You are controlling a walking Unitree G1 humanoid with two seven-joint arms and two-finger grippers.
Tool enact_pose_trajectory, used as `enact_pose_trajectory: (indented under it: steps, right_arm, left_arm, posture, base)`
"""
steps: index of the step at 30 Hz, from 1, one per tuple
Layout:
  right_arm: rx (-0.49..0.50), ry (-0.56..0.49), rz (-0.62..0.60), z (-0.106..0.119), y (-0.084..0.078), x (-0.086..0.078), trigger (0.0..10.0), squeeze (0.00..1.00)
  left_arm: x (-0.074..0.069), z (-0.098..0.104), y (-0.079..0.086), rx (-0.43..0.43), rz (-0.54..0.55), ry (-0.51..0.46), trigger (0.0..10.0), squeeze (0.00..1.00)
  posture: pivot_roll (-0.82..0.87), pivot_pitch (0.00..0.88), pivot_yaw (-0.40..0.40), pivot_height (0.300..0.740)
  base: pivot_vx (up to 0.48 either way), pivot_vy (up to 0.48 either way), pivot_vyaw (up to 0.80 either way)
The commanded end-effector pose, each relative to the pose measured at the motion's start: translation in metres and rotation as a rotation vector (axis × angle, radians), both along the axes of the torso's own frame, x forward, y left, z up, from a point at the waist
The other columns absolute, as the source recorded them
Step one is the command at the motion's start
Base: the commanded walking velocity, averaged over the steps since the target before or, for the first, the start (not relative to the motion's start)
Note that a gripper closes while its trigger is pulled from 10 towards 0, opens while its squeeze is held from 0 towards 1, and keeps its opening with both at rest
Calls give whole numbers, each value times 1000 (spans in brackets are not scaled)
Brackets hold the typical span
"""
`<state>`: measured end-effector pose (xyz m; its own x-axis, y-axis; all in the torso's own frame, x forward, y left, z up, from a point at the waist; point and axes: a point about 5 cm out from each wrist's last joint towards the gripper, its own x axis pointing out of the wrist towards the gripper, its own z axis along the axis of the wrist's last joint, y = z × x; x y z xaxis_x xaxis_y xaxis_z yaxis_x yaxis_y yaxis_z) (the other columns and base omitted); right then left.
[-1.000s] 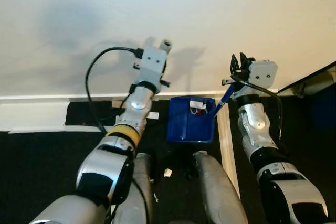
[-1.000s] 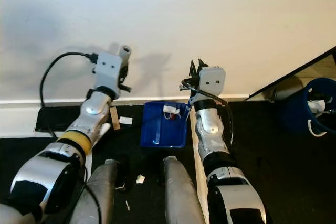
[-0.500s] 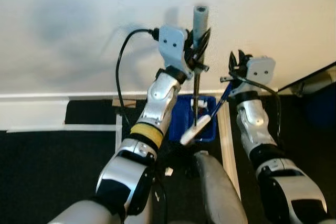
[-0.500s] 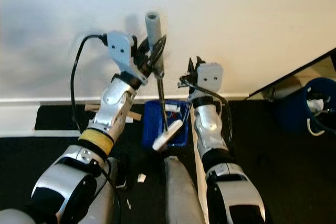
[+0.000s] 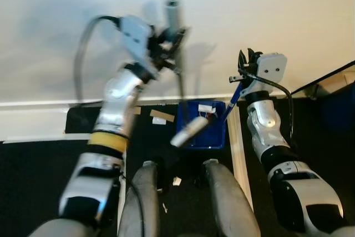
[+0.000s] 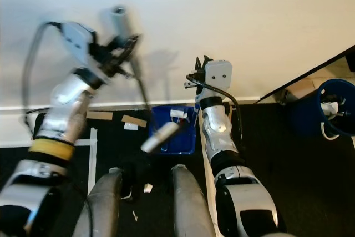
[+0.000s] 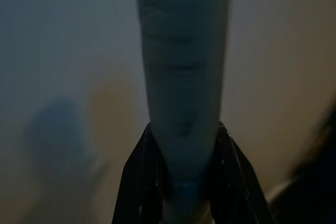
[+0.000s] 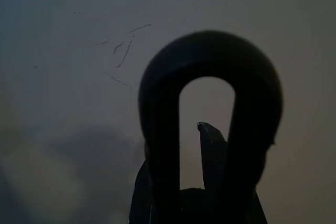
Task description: Sweep floor
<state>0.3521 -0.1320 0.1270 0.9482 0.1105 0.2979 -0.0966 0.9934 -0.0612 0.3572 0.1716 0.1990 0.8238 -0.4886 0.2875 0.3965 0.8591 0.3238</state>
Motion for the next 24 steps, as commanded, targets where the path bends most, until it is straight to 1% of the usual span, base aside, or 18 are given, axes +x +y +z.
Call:
enact_pose_trajectory:
  steps: [1,4,5,7,8,9,10,11,12,14,15,16,17,18,20,21,23,24]
  right_arm:
    - [3,199,12,-44,1,-16,10000,0]
    - [3,199,13,-44,2,-16,10000,0]
    - [4,198,15,-45,3,-17,10000,0]
    - [4,198,15,-45,3,-17,10000,0]
    - [4,198,19,-46,3,-18,10000,0]
    - [4,198,19,-46,3,-18,10000,0]
    - [2,196,22,-47,4,-20,10000,0]
    - [-2,192,22,-49,4,-22,10000,0]
    - [-2,192,22,-49,4,-22,10000,0]
    - [-15,178,18,-49,3,-25,10000,0]
    - [-15,178,18,-49,3,-25,10000,0]
    - [-18,169,12,-48,1,-26,10000,0]
    - [-21,162,7,-48,-1,-27,10000,0]
    - [-21,162,7,-48,-1,-27,10000,0]
    - [-25,152,-8,-48,-6,-31,10000,0]
    - [-25,152,-8,-48,-6,-31,10000,0]
    - [-29,152,-19,-50,-10,-34,10000,0]
    - [-29,152,-19,-50,-10,-34,10000,0]
  left_arm:
    - [0,10,11,117,81,-112,10000,0]
    - [0,10,13,129,102,-128,10000,0]
    - [0,11,15,145,126,-133,10000,0]
    - [0,11,15,145,126,-133,10000,0]
    - [0,7,14,169,153,-137,10000,0]
    - [0,7,14,169,153,-137,10000,0]
    - [0,-3,9,194,163,-124,10000,0]
    - [1,-18,-1,188,176,-89,10000,0]
    - [1,-18,-1,188,176,-89,10000,0]
    - [2,-44,-18,192,183,-31,10000,0]
    - [2,-44,-18,192,183,-31,10000,0]
    - [2,-55,-28,194,191,-8,10000,0]
    - [1,-63,-39,197,187,10,10000,0]
    - [1,-63,-39,197,187,10,10000,0]
    - [0,-74,-63,185,155,53,10000,0]
    - [0,-74,-63,185,155,53,10000,0]
    - [-2,-80,-84,167,101,100,10000,0]
    - [-2,-80,-84,167,101,100,10000,0]
  posture:
    - [38,331,-80,740]
    - [36,333,-79,740]
    - [32,336,-78,740]
    - [32,336,-78,740]
    - [15,350,-73,740]
    - [15,350,-73,740]
    - [-3,364,-71,740]
    - [-32,382,-59,740]
    - [-32,382,-59,740]
    - [-61,400,-55,740]
    - [-61,400,-55,740]
    - [-93,433,-51,740]
    - [-111,443,-49,740]
    - [-111,443,-49,740]
    - [-131,454,-45,740]
    - [-131,454,-45,740]
    - [-133,461,-43,740]
    - [-133,461,-43,740]
  base:
    - [0,0,0]
    - [0,0,0]
    - [0,0,0]
    - [0,0,0]
    - [0,0,0]
    - [0,0,0]
    - [0,0,0]
    - [0,0,0]
    - [0,0,0]
    - [0,0,0]
    - [0,0,0]
    - [0,0,0]
    - [0,0,0]
    - [0,0,0]
    - [0,0,0]
    - [0,0,0]
    - [0,0,0]
    - [0,0,0]
